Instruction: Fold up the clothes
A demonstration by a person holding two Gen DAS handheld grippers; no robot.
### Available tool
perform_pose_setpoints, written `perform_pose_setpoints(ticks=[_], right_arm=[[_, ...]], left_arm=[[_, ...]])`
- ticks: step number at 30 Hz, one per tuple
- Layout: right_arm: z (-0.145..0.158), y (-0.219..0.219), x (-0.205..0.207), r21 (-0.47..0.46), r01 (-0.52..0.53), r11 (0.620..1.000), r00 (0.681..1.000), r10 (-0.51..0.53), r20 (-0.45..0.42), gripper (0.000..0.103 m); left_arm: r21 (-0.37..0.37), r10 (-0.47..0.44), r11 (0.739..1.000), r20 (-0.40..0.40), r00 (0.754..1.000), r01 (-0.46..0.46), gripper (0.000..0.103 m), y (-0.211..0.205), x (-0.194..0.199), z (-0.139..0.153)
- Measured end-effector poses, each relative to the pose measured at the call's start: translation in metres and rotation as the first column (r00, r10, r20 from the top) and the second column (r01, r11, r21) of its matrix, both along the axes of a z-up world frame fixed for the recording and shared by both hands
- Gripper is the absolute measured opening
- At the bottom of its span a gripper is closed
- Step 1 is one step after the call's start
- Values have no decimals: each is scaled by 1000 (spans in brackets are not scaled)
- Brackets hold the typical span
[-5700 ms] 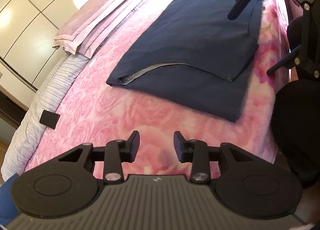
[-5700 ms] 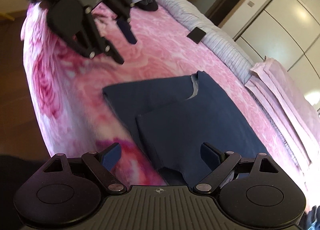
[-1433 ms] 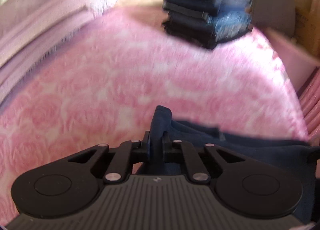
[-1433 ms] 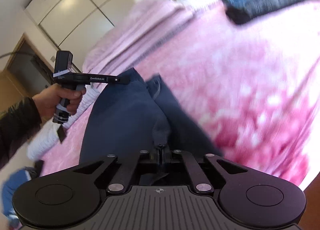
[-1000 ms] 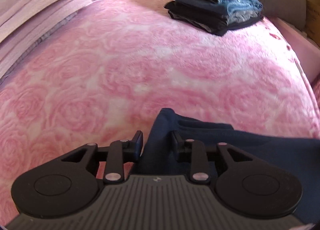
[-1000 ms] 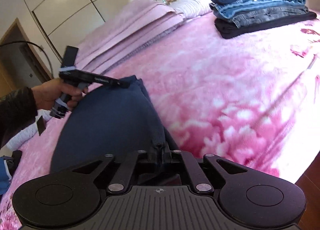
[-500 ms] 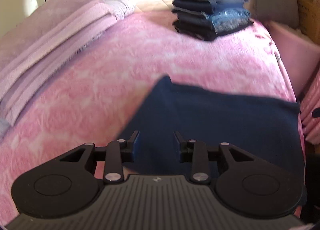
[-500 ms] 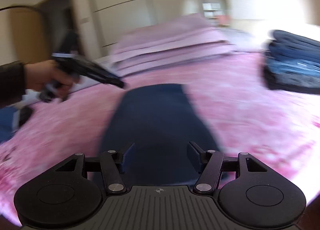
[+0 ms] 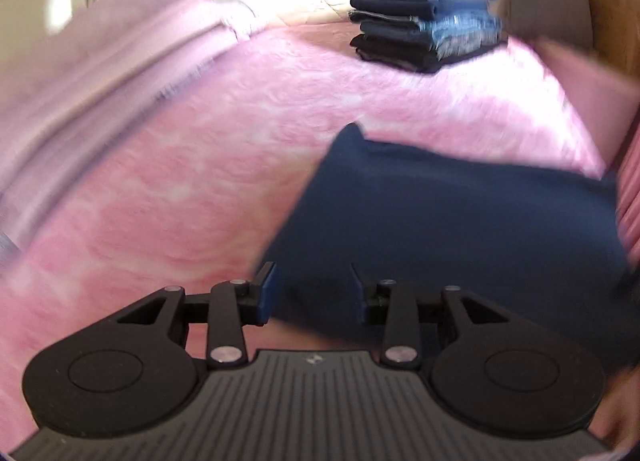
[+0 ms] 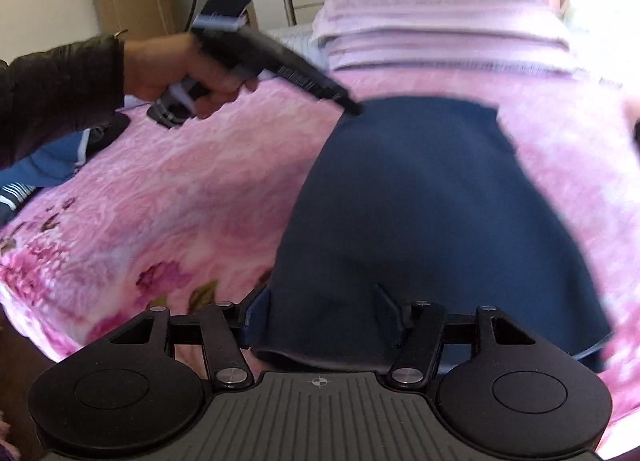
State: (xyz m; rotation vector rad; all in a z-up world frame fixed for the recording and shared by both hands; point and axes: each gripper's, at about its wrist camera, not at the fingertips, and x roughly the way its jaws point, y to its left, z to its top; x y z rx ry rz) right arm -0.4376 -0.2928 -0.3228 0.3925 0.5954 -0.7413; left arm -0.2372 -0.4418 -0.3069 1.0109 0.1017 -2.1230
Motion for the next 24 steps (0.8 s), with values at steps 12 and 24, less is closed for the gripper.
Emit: perform_pose_setpoints(ticks=[12,24], right_arm=[[-35,-10,110,-190,-181,965,888,78,-453,64],[7,-6,43,-275,-262,925,881,113,-459,15]], left_arm=[[-319,-201,869,470,860,377,72,84,-18,-60],[-372,-233,670,716,658,643,69,72,-53,-108]])
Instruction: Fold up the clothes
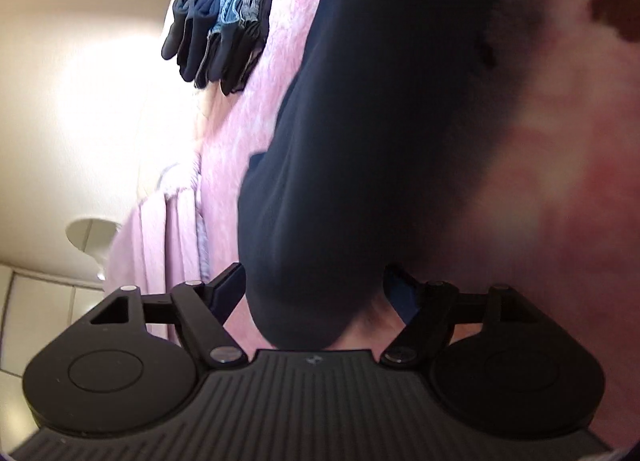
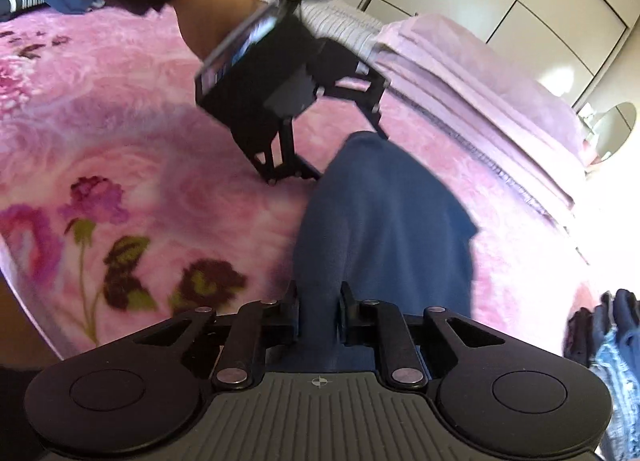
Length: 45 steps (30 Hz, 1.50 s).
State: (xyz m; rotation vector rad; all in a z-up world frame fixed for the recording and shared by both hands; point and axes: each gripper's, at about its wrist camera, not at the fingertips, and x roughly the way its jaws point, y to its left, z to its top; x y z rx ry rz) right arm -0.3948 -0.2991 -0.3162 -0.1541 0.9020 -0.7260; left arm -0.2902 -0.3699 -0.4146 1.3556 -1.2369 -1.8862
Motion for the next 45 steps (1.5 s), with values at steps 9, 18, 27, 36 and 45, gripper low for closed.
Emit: perform_pose_setpoints(ticks=[9,18,27,36,45], right_arm=[[9,38,-61,-45,37,998,997,-40,-70,21],[-30,81,-24,-177,65,982,998,-65,9,80],[-47,36,-41,-227,12,974,984,-52,-170,21],[53,-14,-22,-424,-219,879,969,144,-203,19],[20,10,21,-430,-535,727,844,480,-238,21]], left_arm=[[129,96,988,-67,993,-87,33,49,-23,16],[234,204,956,-105,973,-175,32,72,-22,37],[254,239,946,-131,962,-201,32,79,-19,50],[114,407,913,-224,886,-391,31,72,26,133],[57,702,713,-66,710,-699,34,218,41,84]])
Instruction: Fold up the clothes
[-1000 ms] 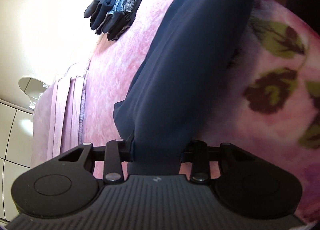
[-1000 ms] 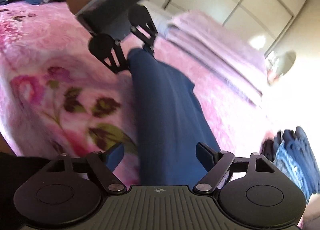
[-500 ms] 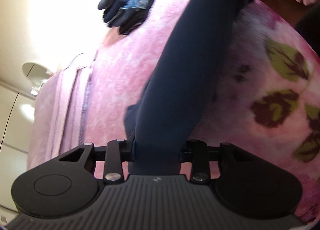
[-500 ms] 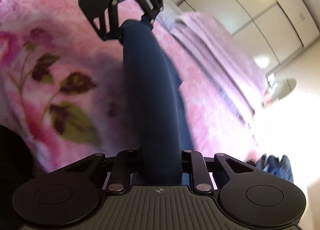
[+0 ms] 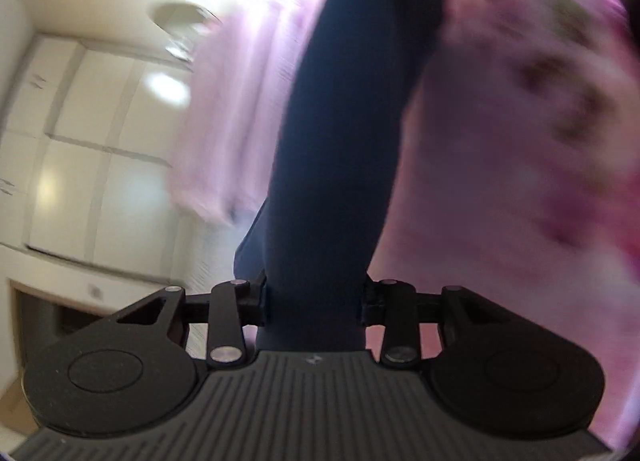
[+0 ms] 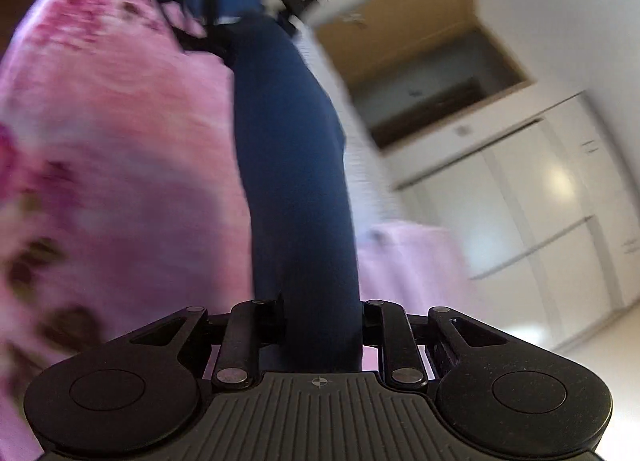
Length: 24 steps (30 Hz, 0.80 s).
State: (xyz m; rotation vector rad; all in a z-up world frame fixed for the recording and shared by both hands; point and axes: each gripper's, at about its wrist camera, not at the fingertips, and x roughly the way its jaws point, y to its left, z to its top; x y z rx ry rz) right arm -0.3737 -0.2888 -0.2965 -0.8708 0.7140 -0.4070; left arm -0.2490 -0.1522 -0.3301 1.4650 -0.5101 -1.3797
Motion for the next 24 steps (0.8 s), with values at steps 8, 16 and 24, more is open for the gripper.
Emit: perform_pose_setpoints(ticks=[8,16,24], right_arm=[[-71,56,-19,138,35,990,989,-14,-148,28],[-43,80,-46,242,159,957,987,-153,-42,29],[-12,94,-44,382,223,897,956,-279,96,29]], left_arm=[[45,101,994,12,995,-101,42,70,-19,-78],[-6,169,985,-162,972,-172,41,98,-16,-49],[-46,267,953,-339,902,-300,41,82,15,-19]])
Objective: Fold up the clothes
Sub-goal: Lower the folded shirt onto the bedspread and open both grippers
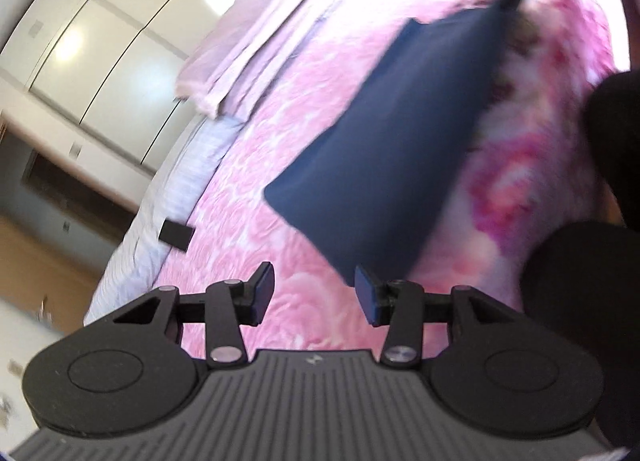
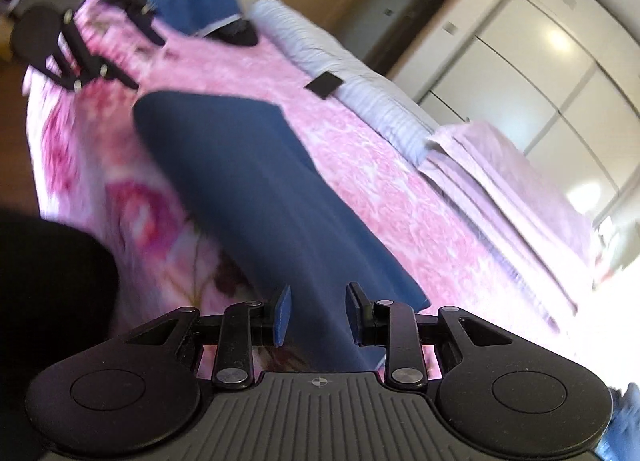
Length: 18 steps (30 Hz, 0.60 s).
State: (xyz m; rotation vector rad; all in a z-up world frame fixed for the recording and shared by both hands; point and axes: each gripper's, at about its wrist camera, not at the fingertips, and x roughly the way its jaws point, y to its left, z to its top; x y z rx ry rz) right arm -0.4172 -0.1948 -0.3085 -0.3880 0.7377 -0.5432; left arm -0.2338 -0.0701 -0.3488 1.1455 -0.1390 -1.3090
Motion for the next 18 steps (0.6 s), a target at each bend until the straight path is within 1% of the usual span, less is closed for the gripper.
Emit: perform_pose_setpoints(ticks=[3,7,8,9,11,12,13,14,15,18], right_arm=[[10,-3,5,21,21,1000,999,-22,28,29],[21,-4,14,37,47,998,997,-49,63,29],[24,-4,16,41,56,998,995,-59,75,29],[28,-3,16,48,67,997,993,-71,91,29],[34,0,16,61,84,995,988,-91,121,31],[38,1,15,70,90,993,986,-99,136,40],[41,3,13,80,97,992,982,-109,153,55],[44,3,11,90,104,991,978,-118,171,62],[47,1,8,109,106,988,974,-125,190,65],[53,-6,1,169,115,979,960,-153,233,65]], left_arm=[[-15,54,998,-56,997,-55,41,-17,10,4],[-74,120,989,-118,986,-129,40,-22,13,17],[-90,129,986,-139,982,-142,40,-17,12,24],[-101,133,984,-144,981,-148,41,-11,10,30],[-131,129,981,-121,984,-145,41,6,2,41],[-143,131,979,-119,984,-147,41,14,0,45],[-151,128,977,-131,983,-148,41,21,-2,50],[-159,125,976,-142,982,-148,42,28,-3,54],[-163,123,975,-153,981,-148,42,34,-4,57],[-145,121,978,-171,978,-147,42,35,-2,50]])
